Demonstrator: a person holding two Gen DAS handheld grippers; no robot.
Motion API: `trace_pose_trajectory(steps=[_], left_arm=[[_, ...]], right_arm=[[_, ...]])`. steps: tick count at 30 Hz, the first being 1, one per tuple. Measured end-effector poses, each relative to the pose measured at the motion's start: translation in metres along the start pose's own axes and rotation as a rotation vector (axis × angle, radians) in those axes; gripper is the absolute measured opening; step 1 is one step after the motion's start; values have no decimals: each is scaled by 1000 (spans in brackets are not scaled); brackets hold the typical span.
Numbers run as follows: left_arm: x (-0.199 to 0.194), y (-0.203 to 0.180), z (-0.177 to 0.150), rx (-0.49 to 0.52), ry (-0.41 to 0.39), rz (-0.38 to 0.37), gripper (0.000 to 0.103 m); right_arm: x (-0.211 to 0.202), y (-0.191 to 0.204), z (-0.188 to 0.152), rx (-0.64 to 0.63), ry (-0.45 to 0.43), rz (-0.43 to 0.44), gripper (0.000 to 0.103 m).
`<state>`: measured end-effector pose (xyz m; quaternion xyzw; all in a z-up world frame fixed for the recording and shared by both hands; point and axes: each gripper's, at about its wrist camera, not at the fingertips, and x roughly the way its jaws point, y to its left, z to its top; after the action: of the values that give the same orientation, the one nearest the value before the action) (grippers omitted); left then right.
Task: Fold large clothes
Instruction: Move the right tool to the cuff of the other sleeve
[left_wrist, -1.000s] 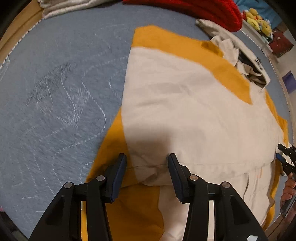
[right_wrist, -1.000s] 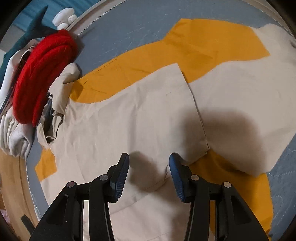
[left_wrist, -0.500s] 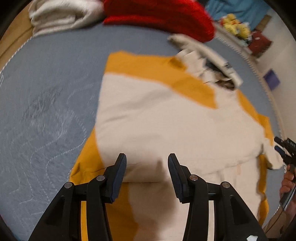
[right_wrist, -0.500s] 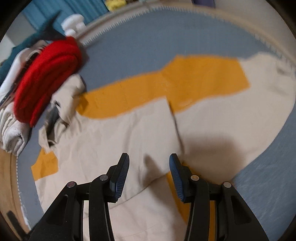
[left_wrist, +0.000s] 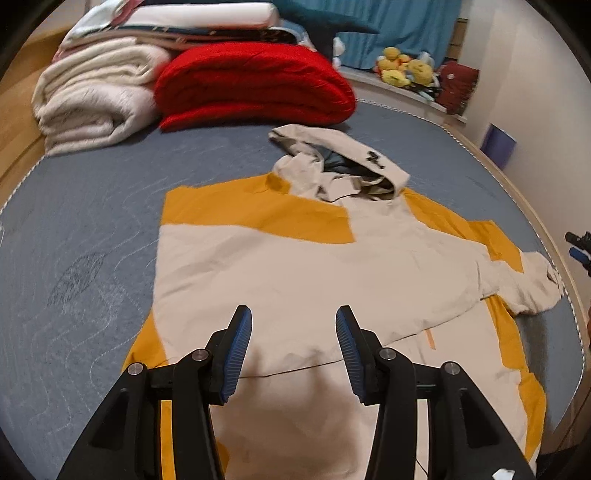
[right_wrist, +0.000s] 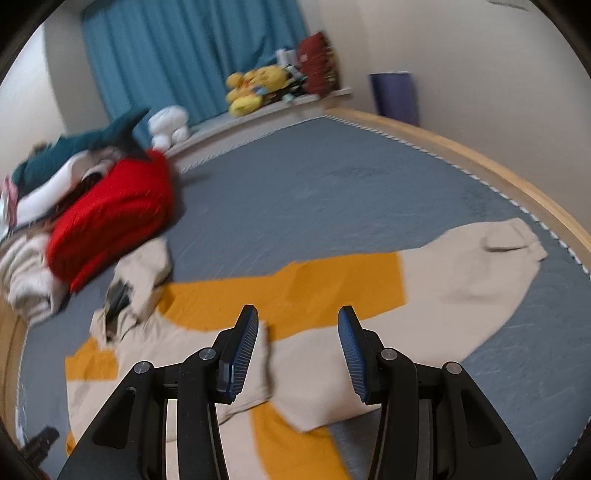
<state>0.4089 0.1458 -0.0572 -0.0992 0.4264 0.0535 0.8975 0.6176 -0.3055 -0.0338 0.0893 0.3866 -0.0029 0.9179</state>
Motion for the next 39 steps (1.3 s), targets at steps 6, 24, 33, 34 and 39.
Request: trace_pose_trajectory(steps=[6, 24, 33, 34, 39], left_arm=[[5, -14, -2, 39, -19, 14, 44], [26, -23, -1, 39, 25, -30, 44], [29, -25, -3, 52, 24, -23, 44], [30, -25, -3, 53, 26, -23, 44], [30, -24, -3, 54, 26, -20, 44]], right_arm=[[10, -95, 20, 92, 1, -68, 47], [76, -320, -10, 540, 82, -205, 47], [111, -344, -22, 638, 89, -139, 47], [112, -346, -22, 640, 83, -139, 47], [114, -353, -24, 676, 43, -141, 35]])
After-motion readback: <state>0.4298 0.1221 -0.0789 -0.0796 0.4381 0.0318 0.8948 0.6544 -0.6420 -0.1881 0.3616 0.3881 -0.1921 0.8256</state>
